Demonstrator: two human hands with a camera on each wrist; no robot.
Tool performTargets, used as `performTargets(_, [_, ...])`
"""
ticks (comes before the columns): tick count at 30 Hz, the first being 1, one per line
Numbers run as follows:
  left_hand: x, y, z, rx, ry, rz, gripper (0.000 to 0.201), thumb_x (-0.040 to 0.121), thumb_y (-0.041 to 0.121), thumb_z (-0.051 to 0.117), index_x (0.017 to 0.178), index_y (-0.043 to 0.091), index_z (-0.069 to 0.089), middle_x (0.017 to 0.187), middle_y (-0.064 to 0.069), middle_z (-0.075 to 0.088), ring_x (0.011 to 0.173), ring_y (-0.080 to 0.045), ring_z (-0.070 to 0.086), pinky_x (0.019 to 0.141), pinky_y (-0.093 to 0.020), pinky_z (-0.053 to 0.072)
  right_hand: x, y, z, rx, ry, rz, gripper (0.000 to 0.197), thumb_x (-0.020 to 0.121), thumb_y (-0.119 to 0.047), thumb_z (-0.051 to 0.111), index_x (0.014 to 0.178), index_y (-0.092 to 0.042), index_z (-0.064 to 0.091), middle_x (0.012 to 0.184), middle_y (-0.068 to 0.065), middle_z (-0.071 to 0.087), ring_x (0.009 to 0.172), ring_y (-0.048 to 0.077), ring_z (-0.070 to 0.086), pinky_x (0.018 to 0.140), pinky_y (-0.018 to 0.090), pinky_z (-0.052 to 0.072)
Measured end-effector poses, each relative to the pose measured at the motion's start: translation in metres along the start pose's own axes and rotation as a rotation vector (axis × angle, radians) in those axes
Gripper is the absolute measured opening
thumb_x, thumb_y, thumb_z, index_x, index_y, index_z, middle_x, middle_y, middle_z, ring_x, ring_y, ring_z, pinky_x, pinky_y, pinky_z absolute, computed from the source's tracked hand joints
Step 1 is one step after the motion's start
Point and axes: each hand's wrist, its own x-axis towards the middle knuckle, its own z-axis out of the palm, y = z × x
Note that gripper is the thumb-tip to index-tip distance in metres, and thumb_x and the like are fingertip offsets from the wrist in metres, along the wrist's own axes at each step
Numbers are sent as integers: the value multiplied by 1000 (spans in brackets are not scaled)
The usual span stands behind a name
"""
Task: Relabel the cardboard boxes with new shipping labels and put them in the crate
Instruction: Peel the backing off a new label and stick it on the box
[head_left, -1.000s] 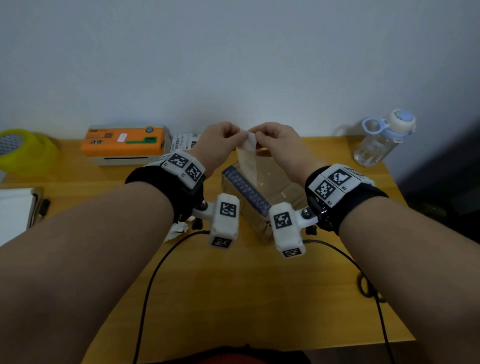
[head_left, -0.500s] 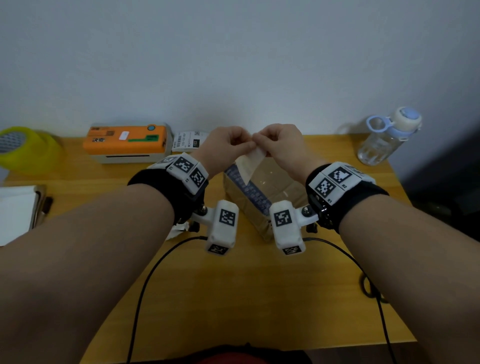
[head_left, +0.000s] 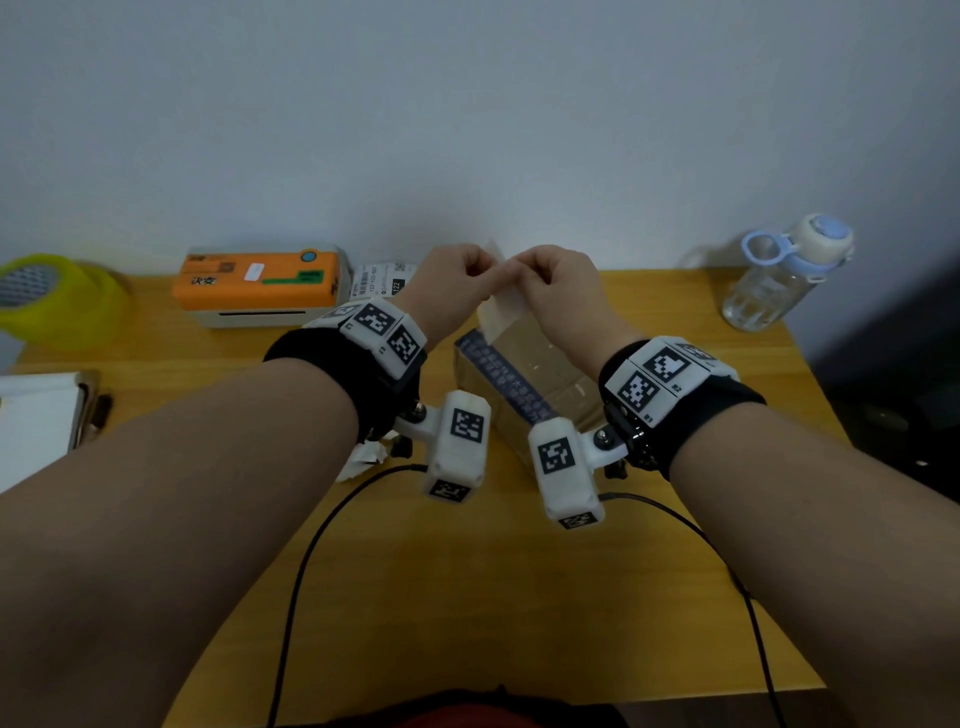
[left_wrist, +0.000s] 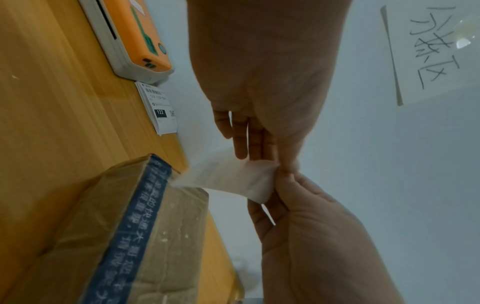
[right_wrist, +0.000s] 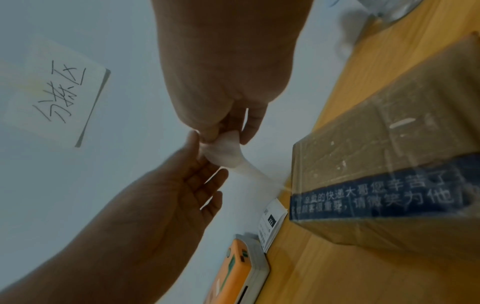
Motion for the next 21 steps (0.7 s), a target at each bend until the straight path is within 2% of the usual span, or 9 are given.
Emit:
performTargets(3, [1, -2, -3, 15, -5, 23, 19, 92, 24, 57, 83, 8, 62, 73, -1, 57, 67, -9, 50, 65, -18, 42, 0, -1, 0, -2, -5, 6, 17, 96, -15, 51, 97, -8, 66, 84, -3, 61, 73, -1, 52, 61, 8, 42])
performTargets(5, [0, -3, -4, 24, -16, 36, 17, 93, 19, 56, 78, 11, 58, 70, 2, 54, 65, -6, 48, 62, -14, 40, -1, -1, 0, 1, -19, 24, 17, 96, -17, 51, 96, -7, 65, 84, -1, 60, 72, 4, 53, 61, 13, 42])
performTargets(9, [-1, -4, -5, 37, -47, 12, 16, 93, 16, 53, 83, 4, 58, 78, -9, 55, 71, -15, 47, 68, -25, 40, -3, 2, 2, 51, -38, 91, 18, 97, -18, 50, 91, -10, 64, 77, 0, 58, 66, 9, 50, 56, 16, 42])
performTargets(12, [-2, -5, -6, 39, -80, -23, 20, 94, 14, 51, 75, 10, 55, 74, -4, 55, 71, -15, 47, 64, -18, 39, -3, 5, 4, 122, -54, 139, 17, 97, -18, 50, 90, -12, 64, 80, 2, 61, 71, 12, 53, 65, 25, 47])
performTargets(15, [-2, -8, -9, -14, -77, -65, 26, 94, 12, 50, 68, 13, 53, 70, -2, 53, 73, -19, 47, 68, -25, 38, -4, 4, 4, 213, -96, 187, 18, 96, -17, 52, 83, -16, 64, 81, 2, 63, 74, 13, 57, 73, 30, 51])
performTargets(18, [-5, -9, -8, -76, -57, -75, 28, 93, 10, 50, 65, 13, 51, 69, -3, 51, 67, -13, 47, 67, -20, 39, -5, -2, 1, 345, -153, 253, 17, 96, -18, 53, 87, -13, 67, 83, 4, 65, 76, 15, 61, 74, 31, 54])
performTargets(21, [-8, -8, -6, -83, -43, -64, 26, 94, 12, 50, 68, 12, 55, 70, 0, 52, 68, -9, 48, 66, -17, 41, -4, -6, -2, 371, -161, 268, 31, 94, -33, 52, 92, -8, 70, 85, 7, 70, 76, 15, 64, 71, 29, 54])
